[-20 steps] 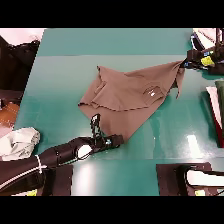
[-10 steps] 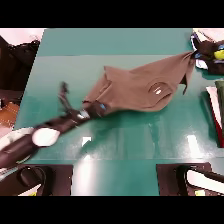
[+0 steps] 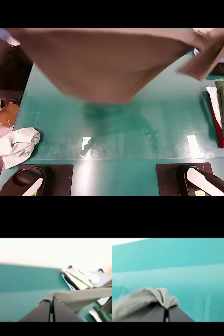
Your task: Fold the shirts.
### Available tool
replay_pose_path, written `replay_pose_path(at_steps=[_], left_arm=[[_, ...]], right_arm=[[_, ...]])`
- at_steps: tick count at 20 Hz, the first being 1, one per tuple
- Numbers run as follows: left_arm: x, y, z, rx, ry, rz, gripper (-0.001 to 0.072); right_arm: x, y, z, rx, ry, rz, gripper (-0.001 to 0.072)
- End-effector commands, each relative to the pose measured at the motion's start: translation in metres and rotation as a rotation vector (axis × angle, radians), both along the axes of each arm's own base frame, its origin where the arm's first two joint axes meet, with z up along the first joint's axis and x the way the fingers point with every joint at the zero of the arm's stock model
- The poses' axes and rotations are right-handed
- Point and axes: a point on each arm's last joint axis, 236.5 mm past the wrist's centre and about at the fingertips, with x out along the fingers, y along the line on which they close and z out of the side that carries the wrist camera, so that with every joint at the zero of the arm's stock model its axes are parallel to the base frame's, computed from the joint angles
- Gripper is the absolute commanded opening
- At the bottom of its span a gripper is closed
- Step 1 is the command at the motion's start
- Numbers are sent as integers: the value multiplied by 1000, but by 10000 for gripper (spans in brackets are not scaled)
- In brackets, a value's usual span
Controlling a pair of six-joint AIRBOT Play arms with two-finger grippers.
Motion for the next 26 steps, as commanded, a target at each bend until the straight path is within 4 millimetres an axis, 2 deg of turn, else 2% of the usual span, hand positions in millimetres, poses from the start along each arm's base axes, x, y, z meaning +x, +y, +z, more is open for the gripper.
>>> replay_pose_path(at_steps=[1,2,4,5,9,10,15,17,19,21,24,26], left_arm=[[-46,40,82,158,-212,138,22],[-53,42,94,169,-242,142,21],[-54,41,96,188,-239,139,21],[-49,39,89,201,-213,134,22],[-8,25,48,268,-56,100,23],[-4,21,44,267,-40,84,22],[-24,8,63,247,-96,15,23],[-16,8,52,290,-71,21,22],[16,12,18,371,39,49,22],[60,14,-28,464,180,73,22],[142,13,-94,566,324,116,22],[199,-1,-134,578,359,115,23]], right_arm=[[-32,15,40,-18,-93,20,17],[-39,19,50,-32,-122,20,18],[-51,25,61,-26,-148,11,18],[-55,25,63,-30,-151,7,18],[-65,32,51,-30,-94,26,18],[-70,34,49,-35,-87,32,18],[-106,51,69,-76,-161,28,17],[-106,51,68,-47,-152,19,17],[-87,43,56,-12,-98,19,17],[-56,28,34,26,-12,22,17],[7,16,-5,84,82,56,17],[56,15,-37,84,125,77,17]])
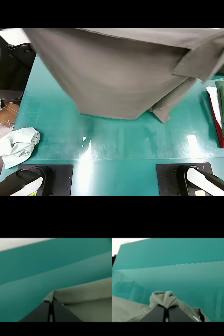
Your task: Fold the shirts.
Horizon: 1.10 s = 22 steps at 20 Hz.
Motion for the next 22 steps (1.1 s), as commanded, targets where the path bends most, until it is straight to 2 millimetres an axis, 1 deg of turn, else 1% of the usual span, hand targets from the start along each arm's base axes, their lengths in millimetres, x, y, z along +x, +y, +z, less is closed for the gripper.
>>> replay_pose_path(at_steps=[1,2,3,4,5,7,8,9,10,11,12,14,15,16,17,18,19,20,21,22], left_arm=[[92,-11,-76,64,78,40,22],[116,-17,-96,61,87,44,23],[134,-22,-115,40,102,57,22],[151,-25,-133,22,115,73,23],[163,-28,-148,17,122,77,23],[183,-32,-176,4,141,94,23],[190,-32,-189,7,156,102,23],[193,-32,-200,9,174,110,24],[195,-28,-208,14,193,117,43],[196,-22,-211,13,202,128,267],[197,-12,-213,4,218,152,456],[192,21,-220,4,284,210,457],[184,38,-227,10,337,236,457],[173,56,-237,20,409,263,457],[161,69,-249,22,487,278,457],[146,82,-261,28,572,291,457],[131,94,-272,35,652,310,457],[119,103,-281,38,713,322,457],[111,106,-288,30,760,323,457],[101,103,-297,31,805,290,457]], right_arm=[[80,-9,-61,-12,90,3,18],[102,-15,-83,-47,122,-21,18],[122,-19,-108,-89,154,-40,18],[141,-19,-131,-118,181,-48,18],[155,-17,-149,-134,199,-47,19],[183,-6,-183,-123,224,-35,20],[193,-2,-198,-120,235,-30,22],[202,2,-213,-115,250,-27,43],[208,3,-227,-113,268,-25,246],[212,4,-236,-103,282,-22,470],[213,3,-243,-104,295,-23,559],[209,-8,-242,-102,306,-36,549],[203,-14,-239,-102,317,-39,549],[195,-18,-236,-104,335,-37,548],[183,-24,-233,-114,360,-28,520],[170,-29,-231,-131,388,-8,384],[157,-32,-229,-144,417,11,316],[144,-34,-228,-154,447,30,306],[130,-35,-227,-156,483,46,307],[119,-32,-227,-162,515,70,307]])
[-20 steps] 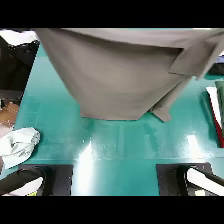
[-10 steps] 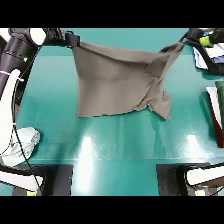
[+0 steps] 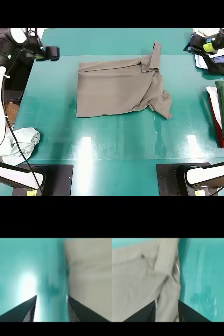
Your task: Fold the shirts.
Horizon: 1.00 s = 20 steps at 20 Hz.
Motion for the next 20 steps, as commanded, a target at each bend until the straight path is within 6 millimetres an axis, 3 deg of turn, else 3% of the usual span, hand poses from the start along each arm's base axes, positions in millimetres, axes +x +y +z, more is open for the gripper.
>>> replay_pose_path(at_steps=[1,3,6,9,13,20], left_arm=[[-49,3,-34,-57,231,-44,457],[-70,-23,-53,-156,289,-92,457],[-105,-55,-89,-310,352,-103,457],[-145,-65,-125,-366,419,-86,457],[-182,-85,-154,-459,496,-105,457],[-200,-109,-170,-516,518,-127,457]], right_arm=[[-48,2,-1,-12,138,80,307],[-64,8,1,-12,180,111,307],[-72,23,11,-20,172,145,307],[-75,41,19,-29,152,185,306],[-78,61,20,-32,150,230,307],[-80,77,21,-35,149,266,307]])
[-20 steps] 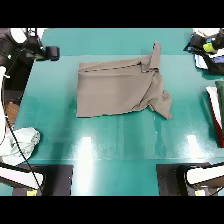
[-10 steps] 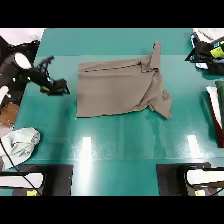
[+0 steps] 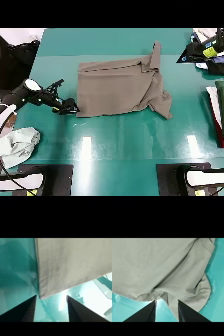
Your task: Fold the shirts.
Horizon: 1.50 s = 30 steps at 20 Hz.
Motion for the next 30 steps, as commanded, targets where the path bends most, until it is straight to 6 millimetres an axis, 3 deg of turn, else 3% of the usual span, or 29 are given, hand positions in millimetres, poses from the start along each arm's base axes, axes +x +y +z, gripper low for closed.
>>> replay_pose_path(at_steps=[1,4,10,14,16,19,25,29,30], left_arm=[[-6,-16,-7,-18,-10,-14,456],[-4,-26,-10,-1,-28,-21,456],[-4,-23,-6,14,-26,-20,456],[11,4,23,153,-162,-83,457],[6,16,18,204,-153,-87,458],[5,16,3,204,-156,-53,458],[6,-4,-12,105,-110,55,457],[5,-31,-21,43,-77,66,455],[8,-31,-21,46,-91,70,319]], right_arm=[[-1,5,0,0,1,11,307],[-4,4,-1,-1,11,13,307],[-6,3,-2,-3,22,15,307],[-6,3,-2,-3,24,14,307],[-6,3,-2,-3,23,14,307],[-7,2,-2,-3,25,14,307],[-6,3,-2,-2,24,14,307],[-7,2,-2,-3,26,15,307],[-8,2,-2,-4,29,16,307]])
